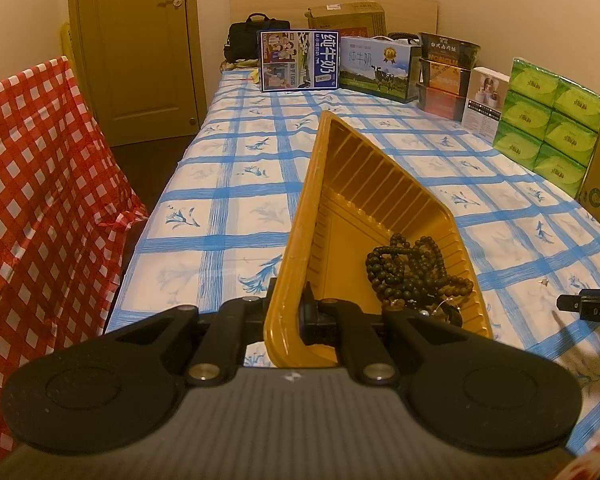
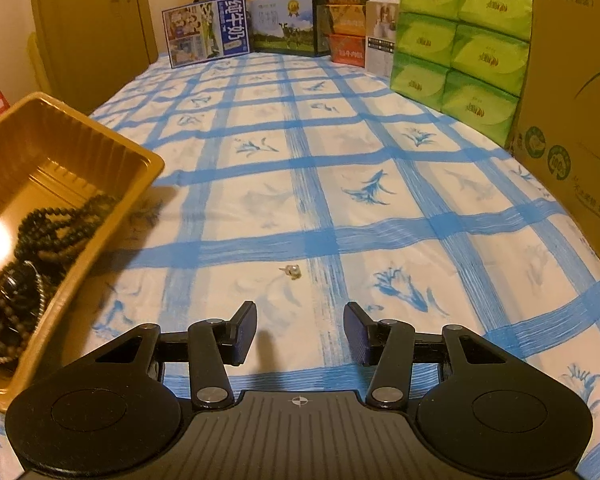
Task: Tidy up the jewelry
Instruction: 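Move the right tool to the small pearl stud and pinch it, then carry the pearl stud with the right tool over the tray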
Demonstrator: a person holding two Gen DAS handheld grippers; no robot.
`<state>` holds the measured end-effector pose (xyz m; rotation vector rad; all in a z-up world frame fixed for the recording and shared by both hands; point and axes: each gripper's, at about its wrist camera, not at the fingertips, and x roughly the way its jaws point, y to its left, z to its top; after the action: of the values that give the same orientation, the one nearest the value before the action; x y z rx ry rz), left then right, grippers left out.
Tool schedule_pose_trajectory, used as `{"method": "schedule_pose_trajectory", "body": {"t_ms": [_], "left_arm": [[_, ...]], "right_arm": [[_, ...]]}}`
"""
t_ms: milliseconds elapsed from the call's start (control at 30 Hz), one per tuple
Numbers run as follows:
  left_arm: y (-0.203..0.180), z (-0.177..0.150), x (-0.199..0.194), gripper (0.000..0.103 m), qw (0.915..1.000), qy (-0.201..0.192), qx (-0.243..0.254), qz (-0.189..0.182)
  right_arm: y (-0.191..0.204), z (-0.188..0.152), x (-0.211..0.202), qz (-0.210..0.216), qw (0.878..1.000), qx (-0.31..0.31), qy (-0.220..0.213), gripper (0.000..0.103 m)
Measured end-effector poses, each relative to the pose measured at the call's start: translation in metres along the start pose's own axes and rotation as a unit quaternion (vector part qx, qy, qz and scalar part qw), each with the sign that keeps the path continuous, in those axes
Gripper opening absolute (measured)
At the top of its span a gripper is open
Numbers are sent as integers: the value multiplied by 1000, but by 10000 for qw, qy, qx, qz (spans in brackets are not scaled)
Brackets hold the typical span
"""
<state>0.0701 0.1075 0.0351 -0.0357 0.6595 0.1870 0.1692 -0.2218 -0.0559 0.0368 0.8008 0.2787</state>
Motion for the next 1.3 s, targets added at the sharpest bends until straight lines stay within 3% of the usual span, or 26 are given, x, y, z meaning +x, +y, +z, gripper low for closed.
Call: {"method": "schedule_pose_trajectory", "body": {"t_ms": [400, 567, 733, 1033, 1300], "left_arm": [[1, 1, -2, 6, 10000, 32, 36, 29], [4, 0, -2, 6, 10000, 54, 50, 42], [5, 0, -2, 6, 10000, 56, 47, 46], [4, 0, -1, 6, 10000, 53, 55, 43], [3, 0, -1, 6, 10000, 54, 54, 45]], "right_arm": [[3, 2, 27, 121, 9954, -940, -135, 48], [5, 8, 36, 204, 9922, -1224, -141, 34], [8, 12, 44, 264, 9889, -1459, -132, 29], [12, 13, 45, 410, 9853, -1657, -81, 9], [13, 11, 34, 176, 9890, -1463, -94, 9]]}}
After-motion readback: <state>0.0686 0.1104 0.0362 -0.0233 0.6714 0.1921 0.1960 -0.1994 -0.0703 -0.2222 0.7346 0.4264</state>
